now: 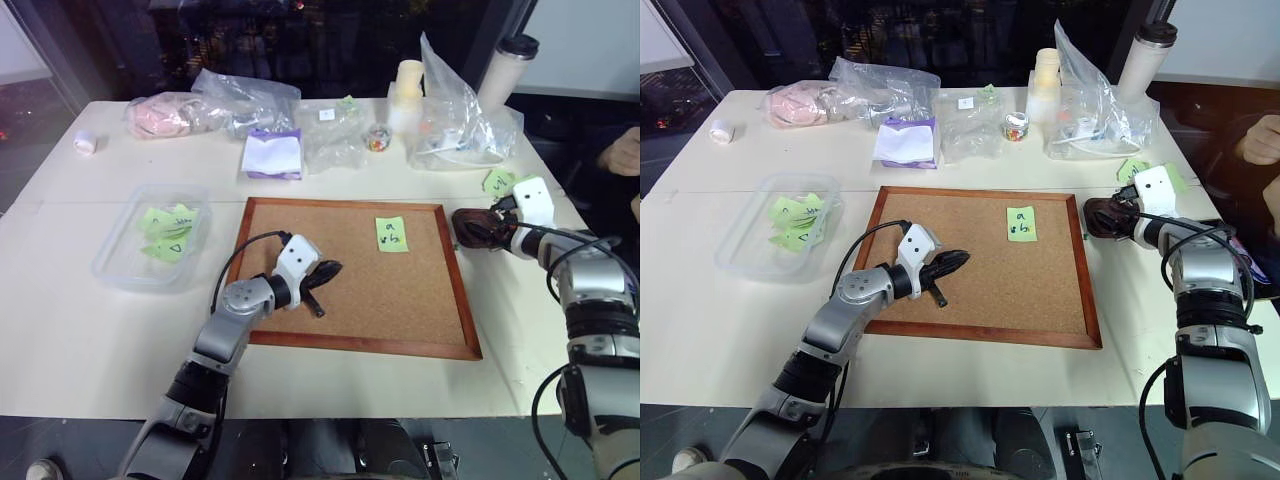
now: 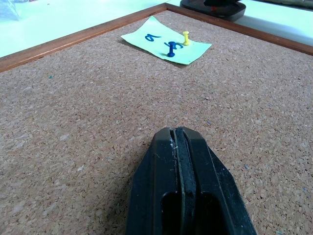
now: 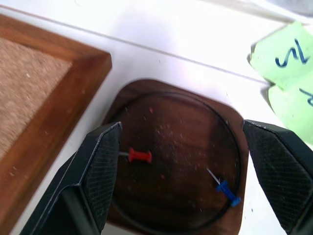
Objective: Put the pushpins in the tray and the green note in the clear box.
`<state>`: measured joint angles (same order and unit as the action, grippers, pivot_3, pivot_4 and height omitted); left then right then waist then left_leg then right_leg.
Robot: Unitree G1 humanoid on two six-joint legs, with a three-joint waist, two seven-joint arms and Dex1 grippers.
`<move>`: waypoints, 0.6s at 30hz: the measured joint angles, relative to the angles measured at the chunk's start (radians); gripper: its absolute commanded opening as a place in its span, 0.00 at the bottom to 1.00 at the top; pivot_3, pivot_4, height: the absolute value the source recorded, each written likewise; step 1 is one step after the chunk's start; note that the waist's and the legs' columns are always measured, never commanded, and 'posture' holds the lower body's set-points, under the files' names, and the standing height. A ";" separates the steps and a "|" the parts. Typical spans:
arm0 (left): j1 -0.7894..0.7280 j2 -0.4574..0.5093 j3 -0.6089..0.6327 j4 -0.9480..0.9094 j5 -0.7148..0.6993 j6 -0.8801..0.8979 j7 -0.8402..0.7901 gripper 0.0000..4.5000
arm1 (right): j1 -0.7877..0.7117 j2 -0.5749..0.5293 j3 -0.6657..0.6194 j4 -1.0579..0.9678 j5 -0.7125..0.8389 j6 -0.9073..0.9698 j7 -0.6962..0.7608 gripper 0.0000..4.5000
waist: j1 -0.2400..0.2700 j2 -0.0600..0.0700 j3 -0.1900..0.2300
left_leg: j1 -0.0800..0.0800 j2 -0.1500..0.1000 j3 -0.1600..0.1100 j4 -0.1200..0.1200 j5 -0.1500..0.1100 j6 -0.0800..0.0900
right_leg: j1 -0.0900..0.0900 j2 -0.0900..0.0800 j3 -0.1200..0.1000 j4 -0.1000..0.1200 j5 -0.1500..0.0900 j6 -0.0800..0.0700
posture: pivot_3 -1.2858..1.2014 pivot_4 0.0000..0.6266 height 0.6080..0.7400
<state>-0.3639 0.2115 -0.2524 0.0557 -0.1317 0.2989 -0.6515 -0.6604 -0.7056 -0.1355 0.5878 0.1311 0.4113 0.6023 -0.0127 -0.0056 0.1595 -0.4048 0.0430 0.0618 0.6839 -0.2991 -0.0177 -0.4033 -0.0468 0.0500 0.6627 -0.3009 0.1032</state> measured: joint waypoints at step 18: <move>0.008 0.003 0.003 -0.010 0.000 0.002 0.002 0.00 | 0.245 0.072 0.050 -0.627 0.130 0.295 0.048 0.89 | 0.000 0.000 0.000 | -0.001 0.000 -0.001 0.000 0.000 0.000 | 0.000 0.000 0.000 0.000 0.000 0.000 | 0.52 0.24 1.00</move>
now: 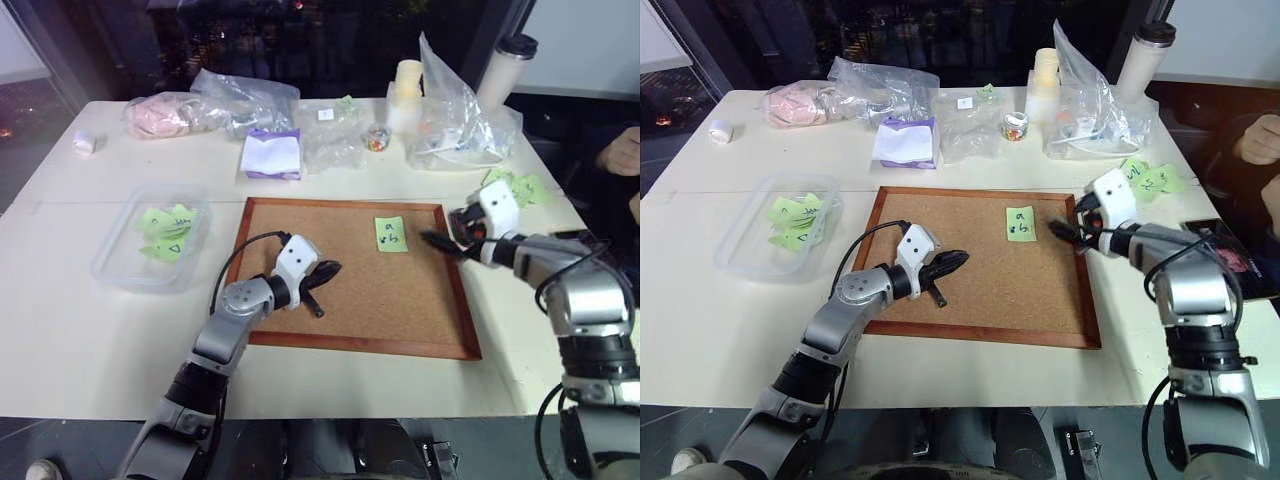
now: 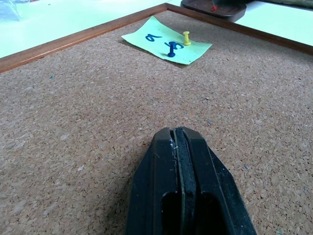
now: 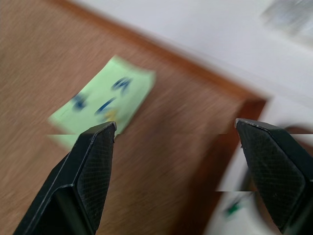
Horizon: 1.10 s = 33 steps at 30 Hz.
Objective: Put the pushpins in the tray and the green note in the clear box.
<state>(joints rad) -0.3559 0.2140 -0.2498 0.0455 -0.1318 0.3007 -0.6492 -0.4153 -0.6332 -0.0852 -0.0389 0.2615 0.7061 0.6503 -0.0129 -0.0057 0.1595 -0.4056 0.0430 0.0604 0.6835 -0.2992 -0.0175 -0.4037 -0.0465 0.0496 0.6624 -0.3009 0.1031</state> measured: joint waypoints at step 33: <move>0.029 0.000 0.010 -0.038 -0.001 0.017 0.022 0.00 | -0.078 0.113 0.119 0.135 -0.032 -0.061 -0.027 0.50 | -0.004 0.000 0.000 | 0.000 0.000 0.000 0.000 0.000 0.000 | -0.001 0.001 0.000 0.000 0.000 0.000 | 0.52 0.24 1.00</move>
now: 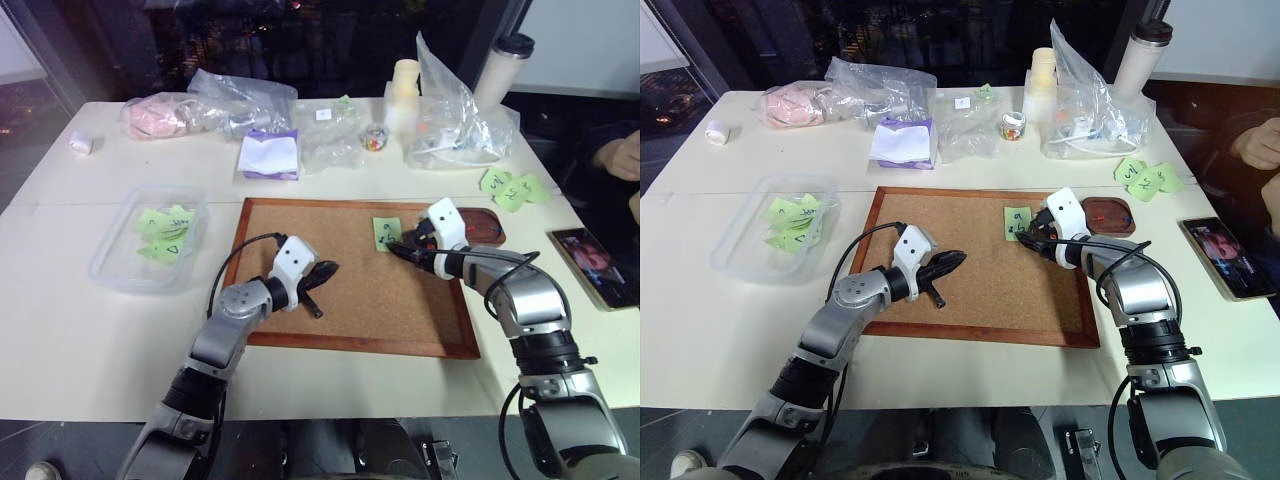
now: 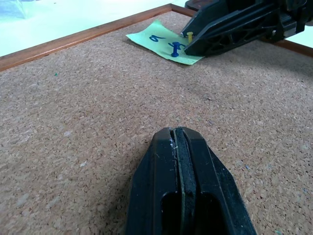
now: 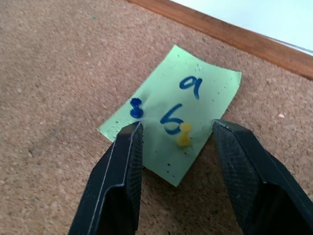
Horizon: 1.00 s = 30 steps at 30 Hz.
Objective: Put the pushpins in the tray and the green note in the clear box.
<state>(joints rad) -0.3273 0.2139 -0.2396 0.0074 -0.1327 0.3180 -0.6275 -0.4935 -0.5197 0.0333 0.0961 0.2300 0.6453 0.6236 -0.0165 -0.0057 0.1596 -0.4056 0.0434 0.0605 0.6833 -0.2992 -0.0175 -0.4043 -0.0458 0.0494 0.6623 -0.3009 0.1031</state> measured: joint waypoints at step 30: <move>-0.009 -0.001 -0.012 -0.018 0.004 0.045 0.000 0.00 | -0.068 -0.001 -0.120 -0.132 0.072 0.135 -0.042 0.00 | 0.003 0.000 0.000 | -0.001 0.000 0.000 0.000 0.000 0.000 | -0.001 -0.001 0.000 0.000 0.000 0.000 | 0.52 0.24 1.00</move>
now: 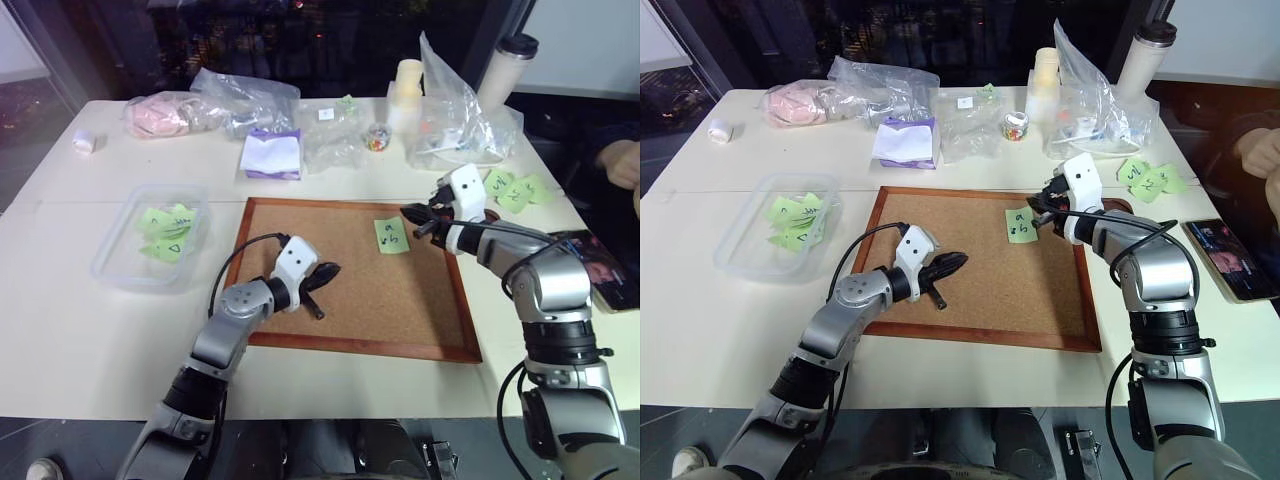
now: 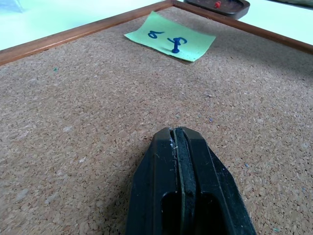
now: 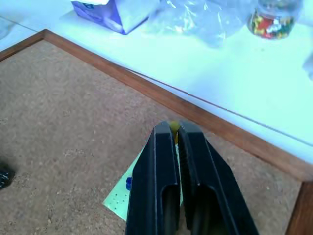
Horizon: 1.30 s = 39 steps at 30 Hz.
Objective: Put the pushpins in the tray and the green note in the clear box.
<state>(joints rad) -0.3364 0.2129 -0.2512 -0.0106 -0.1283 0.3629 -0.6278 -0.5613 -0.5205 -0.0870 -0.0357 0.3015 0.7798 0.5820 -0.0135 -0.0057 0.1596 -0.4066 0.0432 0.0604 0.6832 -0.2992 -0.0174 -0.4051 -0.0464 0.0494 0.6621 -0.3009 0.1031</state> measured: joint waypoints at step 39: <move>-0.009 0.003 -0.002 0.011 0.000 -0.004 -0.008 0.00 | -0.100 -0.124 -0.121 0.585 -0.099 -0.308 -0.065 0.65 | 0.000 0.000 0.000 | 0.001 0.000 0.001 0.000 0.000 0.000 | 0.000 0.000 0.001 0.000 0.000 0.000 | 0.52 0.24 1.00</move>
<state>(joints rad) -0.3458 0.2157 -0.2529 0.0003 -0.1283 0.3593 -0.6363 -0.6611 -0.6446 -0.2077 0.5493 0.2026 0.4720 0.5173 -0.0137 -0.0056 0.1595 -0.4061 0.0430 0.0614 0.6833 -0.2991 -0.0177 -0.4047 -0.0468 0.0499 0.6622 -0.3009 0.1032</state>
